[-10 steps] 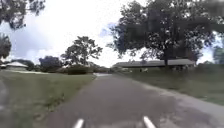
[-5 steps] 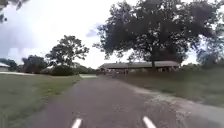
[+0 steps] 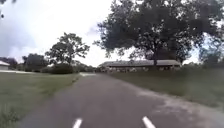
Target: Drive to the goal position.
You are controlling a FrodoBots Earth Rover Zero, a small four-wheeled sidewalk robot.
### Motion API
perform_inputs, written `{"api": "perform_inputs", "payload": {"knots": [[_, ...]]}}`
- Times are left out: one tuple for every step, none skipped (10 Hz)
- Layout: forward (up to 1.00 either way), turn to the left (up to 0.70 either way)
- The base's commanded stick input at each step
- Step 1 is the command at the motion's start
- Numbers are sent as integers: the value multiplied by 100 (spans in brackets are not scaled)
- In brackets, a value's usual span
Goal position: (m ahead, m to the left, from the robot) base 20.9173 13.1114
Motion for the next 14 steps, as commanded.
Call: {"api": "perform_inputs", "payload": {"knots": [[70, 0], [70, 0], [70, 0], [70, 1], [70, 1], [70, 2], [70, 26], [70, 16], [70, 6], [70, 0], [70, 0], [70, 0], [70, 0], [70, 0]]}}
